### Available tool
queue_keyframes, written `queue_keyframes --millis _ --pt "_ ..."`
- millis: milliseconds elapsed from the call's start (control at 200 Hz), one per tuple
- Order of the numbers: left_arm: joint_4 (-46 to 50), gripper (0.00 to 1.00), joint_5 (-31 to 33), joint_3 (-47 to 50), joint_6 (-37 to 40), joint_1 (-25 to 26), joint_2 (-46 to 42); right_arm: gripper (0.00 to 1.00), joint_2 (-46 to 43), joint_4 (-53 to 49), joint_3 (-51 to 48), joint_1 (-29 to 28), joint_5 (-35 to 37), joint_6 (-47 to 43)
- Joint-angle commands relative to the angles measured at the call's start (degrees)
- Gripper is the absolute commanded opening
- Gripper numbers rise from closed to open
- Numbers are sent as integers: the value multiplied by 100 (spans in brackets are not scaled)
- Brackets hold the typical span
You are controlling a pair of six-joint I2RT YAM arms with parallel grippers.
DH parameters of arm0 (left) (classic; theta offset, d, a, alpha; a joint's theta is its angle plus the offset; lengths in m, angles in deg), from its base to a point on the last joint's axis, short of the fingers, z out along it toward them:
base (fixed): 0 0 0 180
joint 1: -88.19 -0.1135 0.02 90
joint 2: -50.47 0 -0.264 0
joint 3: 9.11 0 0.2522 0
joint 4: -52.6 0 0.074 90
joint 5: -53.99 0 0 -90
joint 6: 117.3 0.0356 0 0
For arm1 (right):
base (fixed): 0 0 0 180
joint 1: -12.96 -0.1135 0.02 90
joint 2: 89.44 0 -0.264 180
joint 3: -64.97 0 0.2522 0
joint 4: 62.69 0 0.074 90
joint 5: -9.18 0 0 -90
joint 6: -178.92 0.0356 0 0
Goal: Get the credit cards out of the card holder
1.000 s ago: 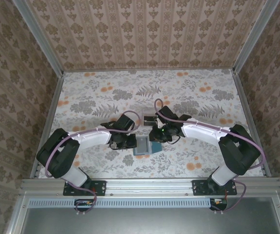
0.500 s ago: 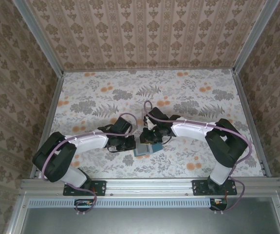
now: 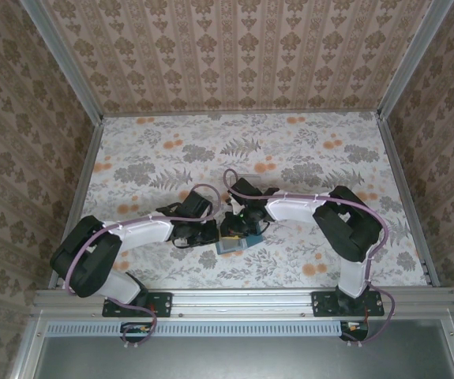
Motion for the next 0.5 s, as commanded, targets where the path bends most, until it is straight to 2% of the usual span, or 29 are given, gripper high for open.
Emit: queue_keyframes --millis 0,345,495 --pt "207 10 -12 119 6 -65 -102 28 23 -675 236 -35 532 -191" --pt "219 10 -37 52 72 -97 -28 45 -335 -1847 643 -94 1566 -639" --pt "233 10 -65 14 90 -103 30 49 -389 -2240 823 -139 1925 -787"
